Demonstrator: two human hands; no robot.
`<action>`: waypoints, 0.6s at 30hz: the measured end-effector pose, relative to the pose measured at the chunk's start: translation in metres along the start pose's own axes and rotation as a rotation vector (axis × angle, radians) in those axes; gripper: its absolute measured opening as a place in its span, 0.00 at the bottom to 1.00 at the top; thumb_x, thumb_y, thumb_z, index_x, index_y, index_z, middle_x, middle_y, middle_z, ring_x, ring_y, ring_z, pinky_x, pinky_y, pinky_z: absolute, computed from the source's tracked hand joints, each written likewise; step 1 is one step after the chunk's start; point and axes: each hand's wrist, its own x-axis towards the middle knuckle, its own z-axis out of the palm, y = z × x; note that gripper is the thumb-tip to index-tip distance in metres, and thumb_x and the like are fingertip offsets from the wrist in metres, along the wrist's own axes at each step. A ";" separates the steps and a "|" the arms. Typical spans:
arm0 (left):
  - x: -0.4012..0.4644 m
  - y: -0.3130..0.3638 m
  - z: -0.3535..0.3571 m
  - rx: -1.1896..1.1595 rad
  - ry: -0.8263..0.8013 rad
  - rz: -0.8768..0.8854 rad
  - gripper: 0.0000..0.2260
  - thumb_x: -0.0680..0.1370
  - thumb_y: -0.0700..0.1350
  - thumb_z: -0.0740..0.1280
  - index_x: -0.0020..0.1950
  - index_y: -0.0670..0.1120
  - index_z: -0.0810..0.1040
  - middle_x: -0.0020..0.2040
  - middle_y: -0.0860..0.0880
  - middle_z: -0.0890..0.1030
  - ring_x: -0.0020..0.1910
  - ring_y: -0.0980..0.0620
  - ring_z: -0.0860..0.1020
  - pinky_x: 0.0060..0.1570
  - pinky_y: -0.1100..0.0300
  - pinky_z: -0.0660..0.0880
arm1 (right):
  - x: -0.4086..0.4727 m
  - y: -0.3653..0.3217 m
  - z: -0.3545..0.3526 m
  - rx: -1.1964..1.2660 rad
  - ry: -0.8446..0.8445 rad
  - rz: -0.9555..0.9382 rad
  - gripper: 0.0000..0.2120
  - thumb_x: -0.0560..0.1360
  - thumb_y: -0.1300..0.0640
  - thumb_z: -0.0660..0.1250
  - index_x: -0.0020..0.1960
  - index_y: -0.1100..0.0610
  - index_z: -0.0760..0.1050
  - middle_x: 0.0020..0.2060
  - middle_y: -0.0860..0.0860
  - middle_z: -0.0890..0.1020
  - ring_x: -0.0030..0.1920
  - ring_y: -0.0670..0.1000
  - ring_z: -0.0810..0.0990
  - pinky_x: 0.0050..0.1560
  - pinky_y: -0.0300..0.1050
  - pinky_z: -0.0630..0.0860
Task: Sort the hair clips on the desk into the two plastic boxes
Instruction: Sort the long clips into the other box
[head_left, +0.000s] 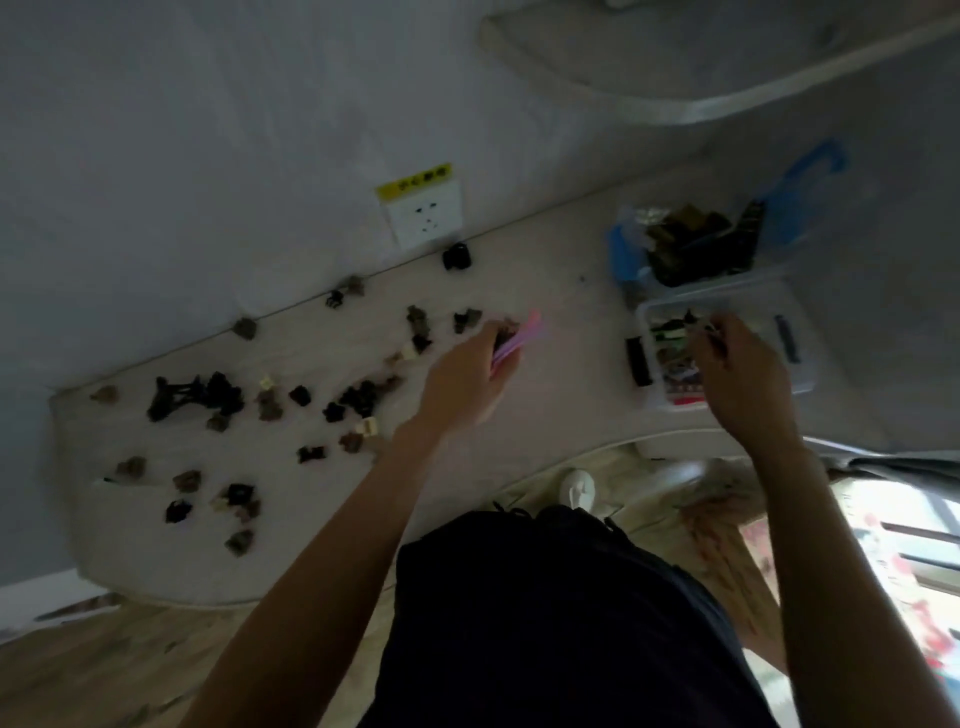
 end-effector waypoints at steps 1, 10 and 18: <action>0.006 0.015 0.011 -0.017 0.003 0.024 0.12 0.80 0.48 0.60 0.60 0.44 0.72 0.35 0.55 0.71 0.27 0.57 0.67 0.26 0.69 0.58 | 0.007 0.015 -0.009 -0.034 0.023 -0.014 0.11 0.79 0.55 0.59 0.51 0.63 0.73 0.44 0.64 0.79 0.48 0.63 0.77 0.46 0.50 0.68; 0.045 0.135 0.098 0.050 -0.071 0.073 0.14 0.79 0.51 0.60 0.63 0.48 0.71 0.47 0.47 0.80 0.39 0.49 0.77 0.36 0.56 0.72 | 0.044 0.088 -0.025 -0.207 -0.224 -0.282 0.15 0.74 0.62 0.67 0.59 0.65 0.74 0.55 0.66 0.77 0.57 0.64 0.72 0.59 0.53 0.66; 0.090 0.171 0.138 0.349 -0.171 0.148 0.20 0.77 0.45 0.63 0.69 0.50 0.67 0.64 0.45 0.74 0.60 0.44 0.74 0.54 0.54 0.72 | 0.029 0.115 -0.037 -0.127 -0.009 -0.243 0.15 0.70 0.65 0.67 0.57 0.64 0.75 0.55 0.63 0.79 0.57 0.63 0.75 0.57 0.56 0.72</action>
